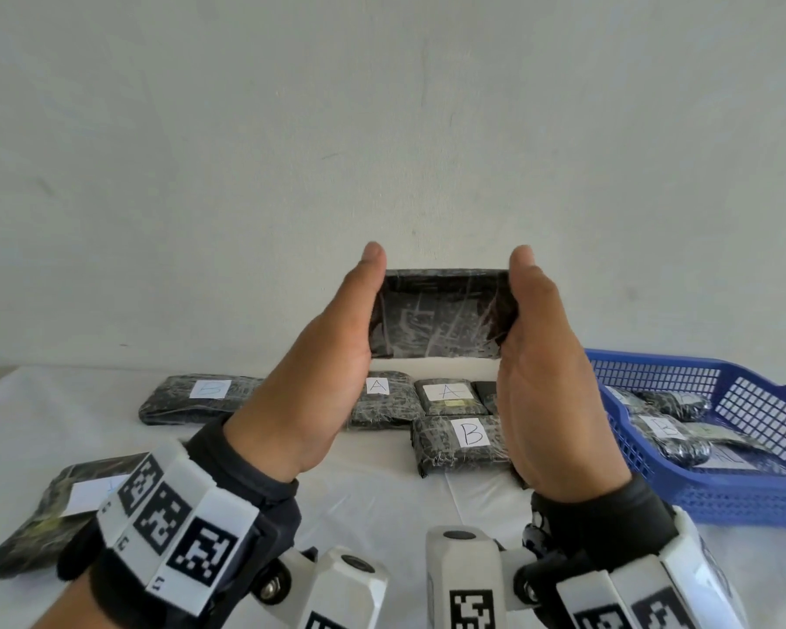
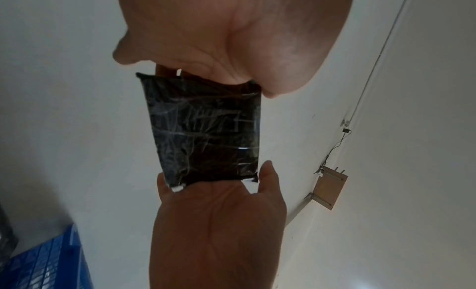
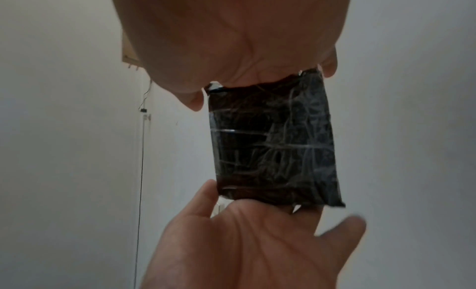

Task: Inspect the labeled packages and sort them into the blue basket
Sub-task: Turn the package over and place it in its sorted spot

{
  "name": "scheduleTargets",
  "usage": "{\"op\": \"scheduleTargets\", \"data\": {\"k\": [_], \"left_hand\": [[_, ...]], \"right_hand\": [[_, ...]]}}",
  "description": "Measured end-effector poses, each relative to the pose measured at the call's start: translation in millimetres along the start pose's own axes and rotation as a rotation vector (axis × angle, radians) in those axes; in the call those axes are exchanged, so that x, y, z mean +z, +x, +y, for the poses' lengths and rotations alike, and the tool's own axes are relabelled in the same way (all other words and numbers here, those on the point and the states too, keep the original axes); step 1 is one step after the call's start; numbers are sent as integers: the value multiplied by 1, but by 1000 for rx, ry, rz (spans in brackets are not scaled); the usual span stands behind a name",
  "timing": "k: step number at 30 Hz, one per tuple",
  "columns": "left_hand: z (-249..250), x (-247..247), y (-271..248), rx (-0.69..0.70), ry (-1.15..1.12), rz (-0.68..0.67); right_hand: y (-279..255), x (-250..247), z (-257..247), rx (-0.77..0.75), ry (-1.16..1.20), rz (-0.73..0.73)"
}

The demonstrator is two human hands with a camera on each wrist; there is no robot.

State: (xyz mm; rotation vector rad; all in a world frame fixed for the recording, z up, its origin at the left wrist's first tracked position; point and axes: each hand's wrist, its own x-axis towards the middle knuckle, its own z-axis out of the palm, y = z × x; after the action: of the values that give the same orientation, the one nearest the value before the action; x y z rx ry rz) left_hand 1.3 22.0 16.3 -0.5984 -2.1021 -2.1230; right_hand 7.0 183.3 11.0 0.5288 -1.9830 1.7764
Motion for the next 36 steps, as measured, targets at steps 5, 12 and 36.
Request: {"op": "scheduleTargets", "data": {"k": [5, 12, 36], "left_hand": [[10, 7, -7, 147, 144, 141], [11, 12, -9, 111, 8, 78], [-1, -5, 2, 89, 98, 83]], "right_hand": [[-1, 7, -10, 3, 46, 94], [-3, 9, -10, 2, 95, 116], [-3, -2, -17, 24, 54, 123]]}}
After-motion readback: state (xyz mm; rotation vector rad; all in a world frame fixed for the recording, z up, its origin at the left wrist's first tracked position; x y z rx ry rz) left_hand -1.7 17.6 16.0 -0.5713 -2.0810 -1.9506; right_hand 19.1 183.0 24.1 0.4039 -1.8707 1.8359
